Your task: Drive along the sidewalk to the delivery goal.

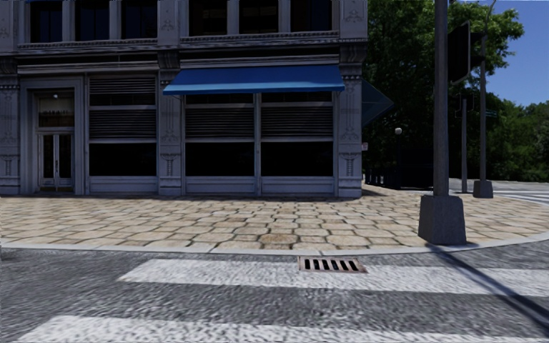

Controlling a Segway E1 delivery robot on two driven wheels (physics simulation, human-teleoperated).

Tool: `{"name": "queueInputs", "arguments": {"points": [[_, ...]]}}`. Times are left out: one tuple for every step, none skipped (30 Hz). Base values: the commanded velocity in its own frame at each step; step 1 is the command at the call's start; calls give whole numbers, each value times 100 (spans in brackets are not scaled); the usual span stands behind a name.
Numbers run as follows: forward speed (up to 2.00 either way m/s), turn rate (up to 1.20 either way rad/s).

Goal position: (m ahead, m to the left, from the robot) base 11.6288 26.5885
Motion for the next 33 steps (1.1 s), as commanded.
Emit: {"name": "queueInputs", "arguments": {"points": [[200,0],[200,0],[200,0],[200,0],[200,0],[200,0],[200,0],[200,0],[200,0],[200,0],[200,0],[200,0],[200,0],[200,0],[200,0],[200,0],[200,0],[200,0],[200,0],[200,0],[200,0],[200,0],[200,0],[193,0],[186,0],[173,0],[173,0],[163,0],[146,0],[139,0],[137,0],[137,0],[137,0]]}}
